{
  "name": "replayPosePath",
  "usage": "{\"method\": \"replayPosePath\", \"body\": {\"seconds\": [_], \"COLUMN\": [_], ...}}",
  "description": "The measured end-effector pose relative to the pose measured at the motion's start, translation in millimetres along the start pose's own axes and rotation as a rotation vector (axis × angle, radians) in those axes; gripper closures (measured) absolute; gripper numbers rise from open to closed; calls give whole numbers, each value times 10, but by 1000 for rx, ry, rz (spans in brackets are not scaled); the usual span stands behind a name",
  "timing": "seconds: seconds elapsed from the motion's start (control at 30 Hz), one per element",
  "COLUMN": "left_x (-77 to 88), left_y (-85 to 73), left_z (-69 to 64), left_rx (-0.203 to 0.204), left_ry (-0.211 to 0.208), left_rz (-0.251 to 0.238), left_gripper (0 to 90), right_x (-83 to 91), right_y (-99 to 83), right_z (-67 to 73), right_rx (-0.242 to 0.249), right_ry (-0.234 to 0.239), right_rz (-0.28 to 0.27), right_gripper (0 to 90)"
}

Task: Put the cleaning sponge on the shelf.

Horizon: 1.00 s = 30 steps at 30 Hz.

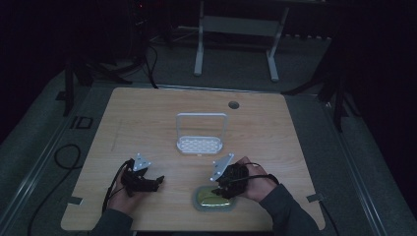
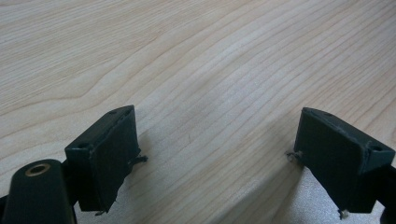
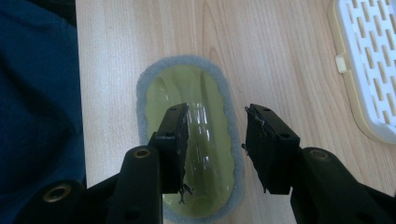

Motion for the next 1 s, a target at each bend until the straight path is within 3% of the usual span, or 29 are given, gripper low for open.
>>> {"method": "replayPosePath", "body": {"seconds": [1.0], "left_x": [1], "left_y": [0], "left_z": [0], "left_rx": [0], "left_ry": [0], "left_rz": [1], "left_gripper": [137], "right_x": [-48], "right_y": [110], "right_z": [-13], "right_rx": [59], "right_ry": [51], "right_rz": [98], "right_gripper": [559]}}
Point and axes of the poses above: each handheld gripper's, and its own axes: x roughly backward along the jaws, y roughly out of its top, z roughly to its left, the point moved 1 cm from there along -x, roughly forward along the jaws, and after that the axes turned 12 degrees about z, right-handed, at the moved point
